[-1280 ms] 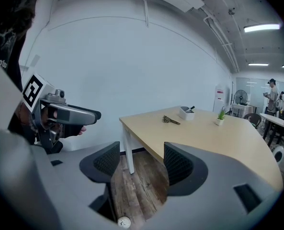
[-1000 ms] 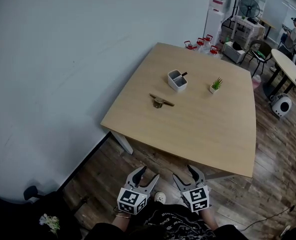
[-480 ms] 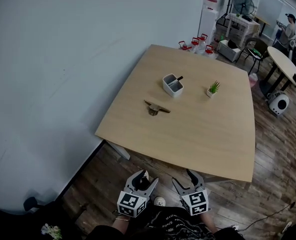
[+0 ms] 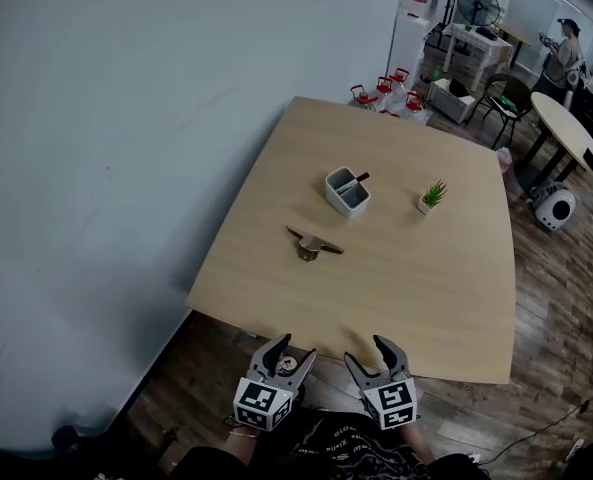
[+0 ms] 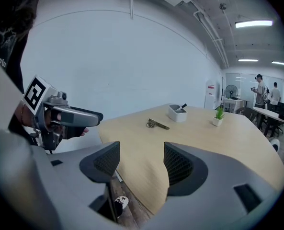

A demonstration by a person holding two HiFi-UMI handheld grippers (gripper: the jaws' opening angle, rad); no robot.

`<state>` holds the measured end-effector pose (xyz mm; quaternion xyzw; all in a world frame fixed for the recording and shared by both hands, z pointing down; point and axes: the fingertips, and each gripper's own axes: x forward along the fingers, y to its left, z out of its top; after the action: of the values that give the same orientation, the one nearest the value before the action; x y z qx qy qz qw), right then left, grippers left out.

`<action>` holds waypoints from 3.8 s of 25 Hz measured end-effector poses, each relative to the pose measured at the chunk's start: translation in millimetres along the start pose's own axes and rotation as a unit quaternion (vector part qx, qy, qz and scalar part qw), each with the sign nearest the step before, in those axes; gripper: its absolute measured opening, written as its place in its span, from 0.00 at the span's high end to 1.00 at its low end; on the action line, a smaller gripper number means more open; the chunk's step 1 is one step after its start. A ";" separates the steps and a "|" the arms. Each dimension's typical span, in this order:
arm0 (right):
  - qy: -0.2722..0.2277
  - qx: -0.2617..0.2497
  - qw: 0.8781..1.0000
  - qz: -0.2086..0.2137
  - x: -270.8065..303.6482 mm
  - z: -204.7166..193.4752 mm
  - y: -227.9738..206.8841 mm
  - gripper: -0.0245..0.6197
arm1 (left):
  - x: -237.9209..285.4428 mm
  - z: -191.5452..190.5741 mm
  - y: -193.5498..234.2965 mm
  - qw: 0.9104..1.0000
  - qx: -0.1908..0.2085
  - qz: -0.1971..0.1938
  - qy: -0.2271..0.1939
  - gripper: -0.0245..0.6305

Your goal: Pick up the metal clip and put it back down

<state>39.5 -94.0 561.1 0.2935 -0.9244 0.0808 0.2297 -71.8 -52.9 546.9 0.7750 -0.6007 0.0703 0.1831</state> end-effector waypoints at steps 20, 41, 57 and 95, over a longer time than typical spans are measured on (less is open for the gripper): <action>0.027 -0.007 0.998 -0.056 110.6 54.7 -2.9 0.49 | 55.2 44.8 117.7 0.998 0.031 -0.055 0.006 0.59; 0.061 -0.241 0.968 0.022 247.3 130.4 -24.1 0.52 | 39.7 63.1 184.1 0.999 -0.005 0.046 -0.014 0.59; 0.137 -0.302 0.943 0.039 316.8 75.7 -41.5 0.71 | 22.2 50.5 189.4 0.993 -0.017 0.117 0.011 0.59; -0.033 -0.024 0.991 -0.124 127.2 134.5 -73.7 0.94 | 73.6 84.1 133.4 0.999 0.005 -0.005 -0.033 0.59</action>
<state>-60.3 -256.5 503.7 0.4027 -0.8897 0.0192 0.2144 -189.1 -178.6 520.1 0.7810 -0.6019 0.0465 0.1600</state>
